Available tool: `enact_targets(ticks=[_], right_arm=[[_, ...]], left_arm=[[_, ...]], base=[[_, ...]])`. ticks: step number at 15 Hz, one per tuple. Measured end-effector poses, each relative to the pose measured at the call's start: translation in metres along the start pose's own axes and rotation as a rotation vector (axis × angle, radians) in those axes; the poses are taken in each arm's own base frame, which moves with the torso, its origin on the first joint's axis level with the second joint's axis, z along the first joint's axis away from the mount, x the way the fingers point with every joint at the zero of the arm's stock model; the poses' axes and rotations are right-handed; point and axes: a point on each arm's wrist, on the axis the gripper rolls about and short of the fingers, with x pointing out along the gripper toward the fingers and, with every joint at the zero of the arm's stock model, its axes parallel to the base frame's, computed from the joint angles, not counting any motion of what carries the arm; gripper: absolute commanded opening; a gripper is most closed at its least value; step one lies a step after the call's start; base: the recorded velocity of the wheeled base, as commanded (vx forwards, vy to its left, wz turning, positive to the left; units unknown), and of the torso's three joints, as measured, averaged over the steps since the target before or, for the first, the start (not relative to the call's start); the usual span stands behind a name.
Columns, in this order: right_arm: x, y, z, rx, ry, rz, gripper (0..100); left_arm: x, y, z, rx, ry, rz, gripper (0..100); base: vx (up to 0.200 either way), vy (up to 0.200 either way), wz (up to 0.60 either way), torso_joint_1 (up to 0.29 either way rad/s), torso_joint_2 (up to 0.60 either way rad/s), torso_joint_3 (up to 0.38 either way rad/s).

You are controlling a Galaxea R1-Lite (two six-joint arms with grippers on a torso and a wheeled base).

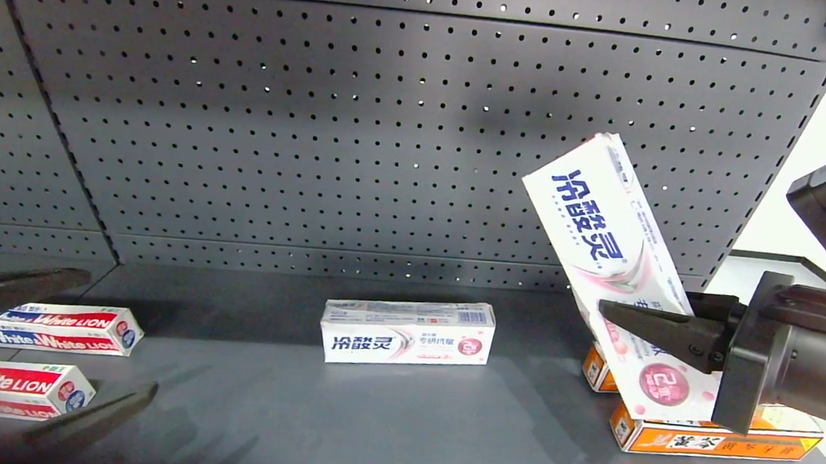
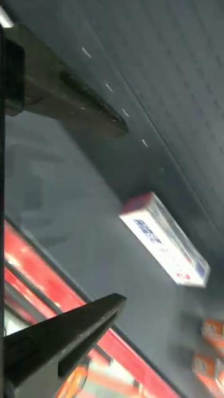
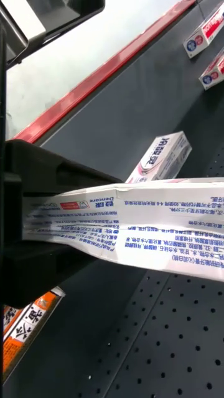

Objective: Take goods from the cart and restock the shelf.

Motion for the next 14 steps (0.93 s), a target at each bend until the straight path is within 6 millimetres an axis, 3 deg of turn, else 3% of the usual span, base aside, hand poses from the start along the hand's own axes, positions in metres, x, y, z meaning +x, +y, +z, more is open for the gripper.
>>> enact_targets(ticks=[5,8,11,14], right_arm=[[-0.006,0.001,0.001,-0.001,-0.013,0.001,0],[-0.009,0.001,0.002,-0.001,-0.022,-0.001,0],[-0.011,0.0,0.002,0.002,-0.029,-0.005,0],[-0.014,0.001,-0.003,0.007,-0.019,-0.001,0]], left_arm=[[0.061,0.03,-0.003,0.086,0.019,-0.068,100],[0.087,0.052,-0.008,0.163,0.026,-0.155,100],[0.103,0.062,0.001,0.094,0.074,-0.288,100],[0.106,0.06,-0.004,-0.006,0.189,-0.41,100]], base=[[0.0,0.0,0.0,0.0,0.0,0.0],[0.0,0.0,0.0,0.0,0.0,0.0],[0.0,0.0,0.0,0.0,0.0,0.0],[0.0,0.0,0.0,0.0,0.0,0.0]])
